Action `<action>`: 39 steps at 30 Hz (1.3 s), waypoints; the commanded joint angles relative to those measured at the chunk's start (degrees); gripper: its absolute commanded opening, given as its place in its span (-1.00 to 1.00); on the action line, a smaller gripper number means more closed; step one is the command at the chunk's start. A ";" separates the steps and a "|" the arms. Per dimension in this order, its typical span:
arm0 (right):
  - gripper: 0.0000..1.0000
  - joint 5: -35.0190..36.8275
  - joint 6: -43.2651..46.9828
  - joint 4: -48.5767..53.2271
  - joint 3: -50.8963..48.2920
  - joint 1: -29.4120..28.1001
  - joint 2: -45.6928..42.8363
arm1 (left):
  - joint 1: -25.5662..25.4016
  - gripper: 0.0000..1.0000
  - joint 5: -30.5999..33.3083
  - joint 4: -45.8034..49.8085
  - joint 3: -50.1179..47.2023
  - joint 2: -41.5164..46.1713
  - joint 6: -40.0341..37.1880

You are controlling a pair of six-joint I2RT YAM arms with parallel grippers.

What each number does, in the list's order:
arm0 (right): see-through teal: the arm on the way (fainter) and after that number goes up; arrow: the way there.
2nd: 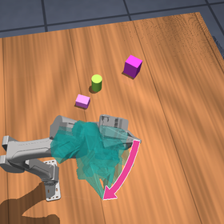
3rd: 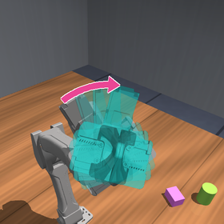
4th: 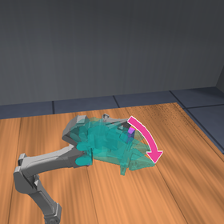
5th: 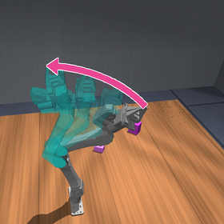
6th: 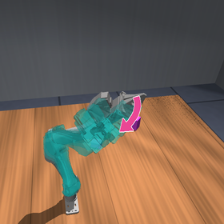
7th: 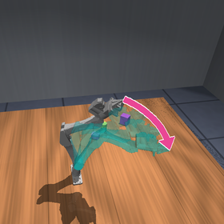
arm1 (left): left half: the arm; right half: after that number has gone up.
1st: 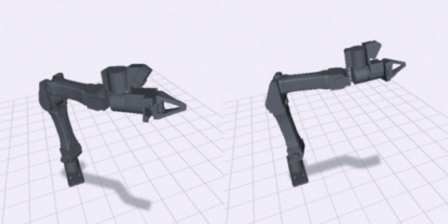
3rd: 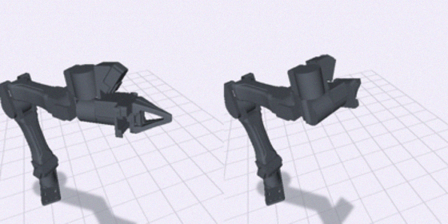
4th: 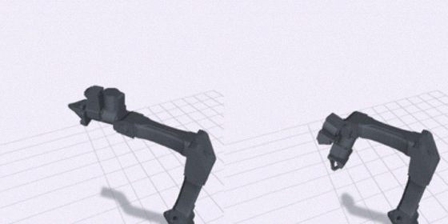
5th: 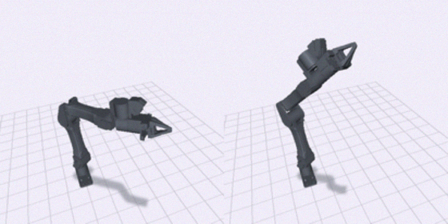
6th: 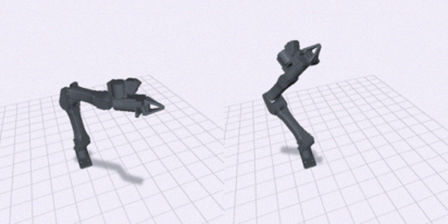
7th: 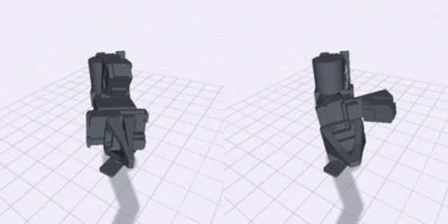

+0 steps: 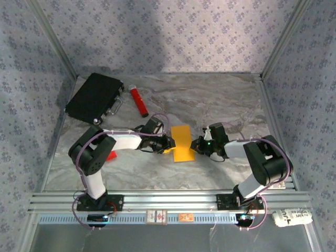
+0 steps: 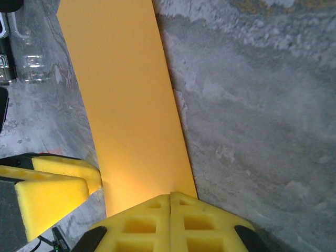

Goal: Fold a paper plane with a square sheet of paper (pick it up from the middle)
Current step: Third fold the triangle at the center of the table.

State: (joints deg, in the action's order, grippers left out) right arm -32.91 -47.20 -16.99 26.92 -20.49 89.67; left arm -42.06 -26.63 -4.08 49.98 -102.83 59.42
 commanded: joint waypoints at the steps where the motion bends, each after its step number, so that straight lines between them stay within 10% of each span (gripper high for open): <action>1: -0.88 2.85 -0.44 6.53 -2.48 0.19 0.49 | -0.82 -0.37 -1.40 -1.30 1.18 -1.84 0.53; 39: -0.87 1.89 -1.09 5.32 -3.71 0.63 -2.06 | -0.77 -0.56 -3.16 -9.93 -0.27 -2.44 3.88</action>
State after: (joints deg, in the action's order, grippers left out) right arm -32.40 -47.66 -16.97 25.21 -20.25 87.72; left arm -42.46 -28.49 -9.80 50.11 -104.84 62.50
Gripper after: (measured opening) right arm 0.067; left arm 0.224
